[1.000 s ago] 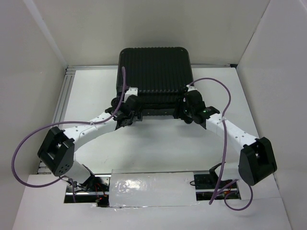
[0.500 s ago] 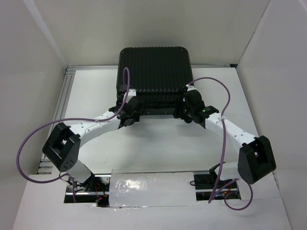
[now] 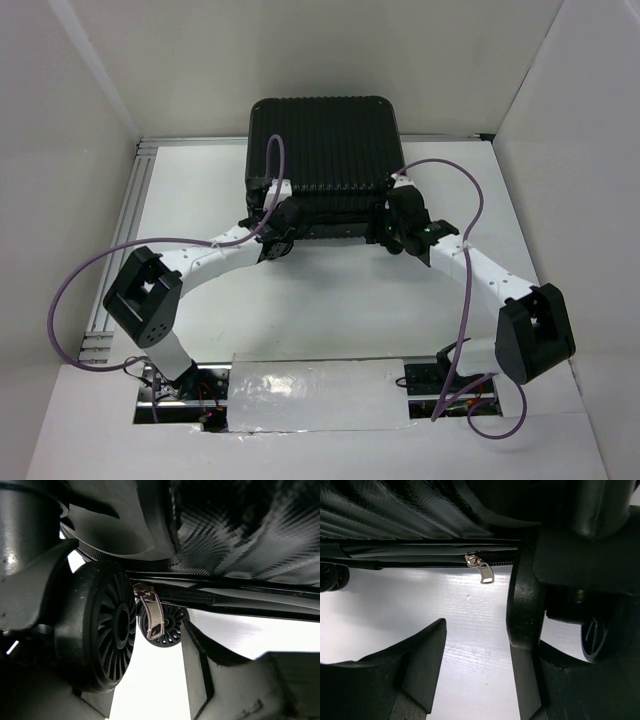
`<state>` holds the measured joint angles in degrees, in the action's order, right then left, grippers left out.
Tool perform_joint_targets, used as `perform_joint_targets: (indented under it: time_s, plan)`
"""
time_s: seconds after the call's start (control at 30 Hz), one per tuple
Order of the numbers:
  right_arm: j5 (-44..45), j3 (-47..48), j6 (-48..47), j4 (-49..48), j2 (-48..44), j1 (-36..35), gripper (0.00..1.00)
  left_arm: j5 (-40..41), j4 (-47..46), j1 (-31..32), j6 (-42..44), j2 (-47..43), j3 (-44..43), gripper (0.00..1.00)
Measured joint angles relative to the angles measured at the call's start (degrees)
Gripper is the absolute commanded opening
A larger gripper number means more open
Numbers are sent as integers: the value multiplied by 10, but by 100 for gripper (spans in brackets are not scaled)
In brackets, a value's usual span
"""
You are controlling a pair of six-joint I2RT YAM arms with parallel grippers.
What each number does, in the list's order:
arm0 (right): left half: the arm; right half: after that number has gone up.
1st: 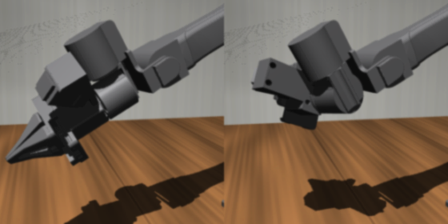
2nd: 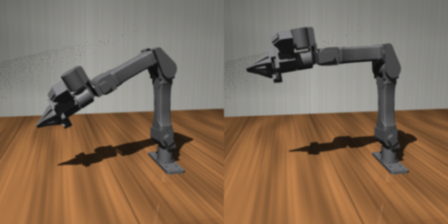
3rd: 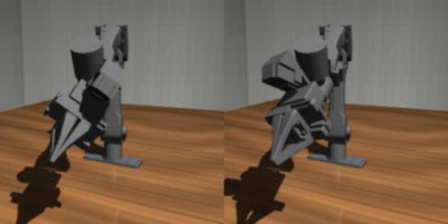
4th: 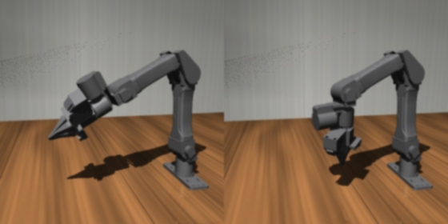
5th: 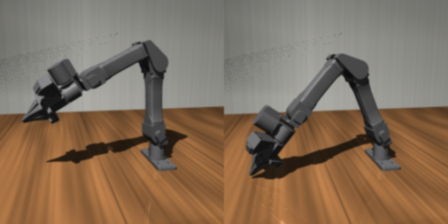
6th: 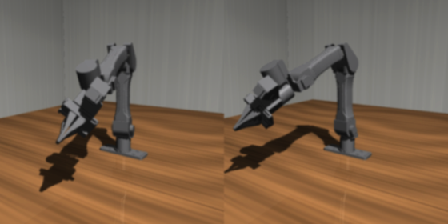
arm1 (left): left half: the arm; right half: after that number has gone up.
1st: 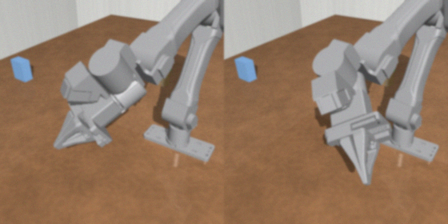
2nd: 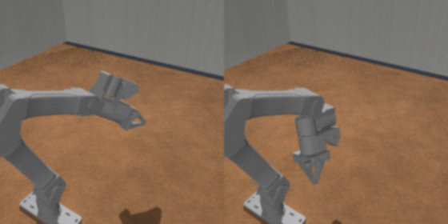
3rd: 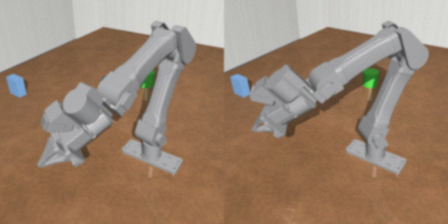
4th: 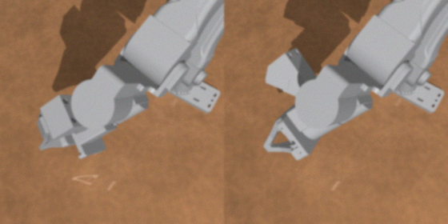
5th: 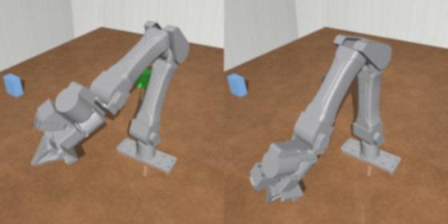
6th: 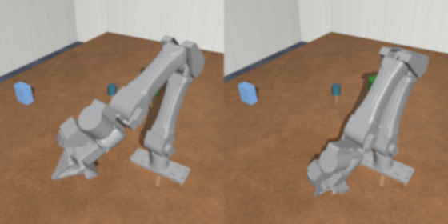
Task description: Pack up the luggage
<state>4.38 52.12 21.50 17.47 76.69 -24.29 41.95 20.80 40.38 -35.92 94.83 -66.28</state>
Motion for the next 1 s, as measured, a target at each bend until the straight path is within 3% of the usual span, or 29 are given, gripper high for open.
perform_joint_targets:
  time_s: [0.13, 0.2, 0.4, 0.6, 0.77, 0.93, 1.0]
  plan:
    - [0, 0, -6, -4, 0, 10, 59, 14, 7, 2, -3, 10, -9, 49]
    - [0, 0, -8, -4, 0, 14, 58, 21, 8, 4, -4, 12, -10, 37]
    - [-1, 0, -10, -4, 0, 23, 55, 29, 9, 13, -6, 12, -11, 19]
    - [0, 0, -10, -4, 0, 26, 54, 20, -2, 14, -8, 6, -4, 16]
    - [0, 0, -10, -4, 0, 31, 54, -37, -66, 13, -14, -47, 60, 16]
    - [-1, 0, -9, -4, 0, 31, 54, -108, -163, 3, -17, -115, 144, 9]
    - [-2, 0, -10, -4, 0, 31, 52, -131, -190, -1, -20, -132, 166, 1]
